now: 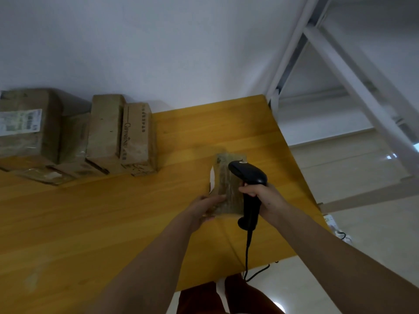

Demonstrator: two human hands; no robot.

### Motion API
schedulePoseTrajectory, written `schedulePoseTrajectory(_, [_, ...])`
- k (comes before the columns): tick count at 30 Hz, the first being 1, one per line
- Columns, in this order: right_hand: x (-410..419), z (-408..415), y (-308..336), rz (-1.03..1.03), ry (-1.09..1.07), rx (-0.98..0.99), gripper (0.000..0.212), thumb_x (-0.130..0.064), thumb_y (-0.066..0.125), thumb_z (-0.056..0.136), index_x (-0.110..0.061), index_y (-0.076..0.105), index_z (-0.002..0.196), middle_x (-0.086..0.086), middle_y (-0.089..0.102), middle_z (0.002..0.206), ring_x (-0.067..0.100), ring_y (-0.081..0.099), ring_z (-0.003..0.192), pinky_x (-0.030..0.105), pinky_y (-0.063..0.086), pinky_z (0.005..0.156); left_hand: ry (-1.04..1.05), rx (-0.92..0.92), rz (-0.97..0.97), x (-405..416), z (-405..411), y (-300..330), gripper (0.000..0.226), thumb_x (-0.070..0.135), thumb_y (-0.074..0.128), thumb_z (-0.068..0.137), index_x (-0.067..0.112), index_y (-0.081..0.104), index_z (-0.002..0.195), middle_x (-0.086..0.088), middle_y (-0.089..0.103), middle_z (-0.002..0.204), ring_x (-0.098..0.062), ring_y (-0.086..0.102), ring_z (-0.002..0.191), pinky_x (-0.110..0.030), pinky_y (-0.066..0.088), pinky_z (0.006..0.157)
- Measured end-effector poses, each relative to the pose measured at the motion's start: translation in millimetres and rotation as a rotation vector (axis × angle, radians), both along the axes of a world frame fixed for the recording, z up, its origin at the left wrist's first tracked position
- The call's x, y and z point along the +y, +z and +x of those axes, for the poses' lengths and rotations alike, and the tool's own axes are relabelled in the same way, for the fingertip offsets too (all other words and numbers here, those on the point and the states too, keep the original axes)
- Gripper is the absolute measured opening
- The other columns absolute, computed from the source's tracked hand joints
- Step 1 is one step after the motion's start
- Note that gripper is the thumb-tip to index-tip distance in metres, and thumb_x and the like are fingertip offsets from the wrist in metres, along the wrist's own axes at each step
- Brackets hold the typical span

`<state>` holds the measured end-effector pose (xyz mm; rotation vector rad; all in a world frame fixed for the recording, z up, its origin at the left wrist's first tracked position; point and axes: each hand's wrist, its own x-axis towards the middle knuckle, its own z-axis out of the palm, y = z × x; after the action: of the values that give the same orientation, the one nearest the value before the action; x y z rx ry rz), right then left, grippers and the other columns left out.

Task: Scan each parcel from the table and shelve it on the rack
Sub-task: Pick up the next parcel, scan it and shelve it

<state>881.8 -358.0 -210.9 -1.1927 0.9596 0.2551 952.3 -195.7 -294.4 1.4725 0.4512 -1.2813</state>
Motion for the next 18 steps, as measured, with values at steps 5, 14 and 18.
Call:
schedulePoseTrajectory(5, [-22.9,-7.0,2.4,0.035,-0.067,-0.021,0.047,-0.001,0.067,0.081,-0.015,0.036,0.047,0.002,0.043,0.056,0.019,0.049,0.065,0.038,0.041,0.075,0.081,-0.068,0.056,-25.7,-4.6,9.5,0.083,0.036,0.087,0.067,0.014,0.039,0.131,-0.01,0.052,0.128,-0.023,0.058,0.105,-0.032,0.053,0.071])
schedulePoseTrajectory(14, [-29.7,-9.2,6.2,0.014,-0.106,-0.022,0.017,0.001,0.071,0.076,-0.01,0.06,0.07,0.009,0.057,0.076,0.029,0.057,0.083,0.046,0.05,0.081,-0.457,-1.256,0.561,-21.0,16.1,36.1,0.101,0.046,0.09,0.048,0.009,0.042,0.129,-0.005,0.043,0.119,-0.022,0.037,0.109,-0.034,0.04,0.089])
schedulePoseTrajectory(18, [-22.6,0.8,8.4,-0.113,-0.094,0.041,0.015,-0.004,0.073,0.077,-0.006,0.063,0.089,0.014,0.058,0.09,0.031,0.057,0.084,0.05,0.05,0.081,-0.755,-1.381,0.667,-5.8,9.7,29.5,0.095,0.045,0.084,0.055,0.009,0.038,0.13,-0.005,0.04,0.118,-0.02,0.035,0.105,-0.027,0.036,0.081])
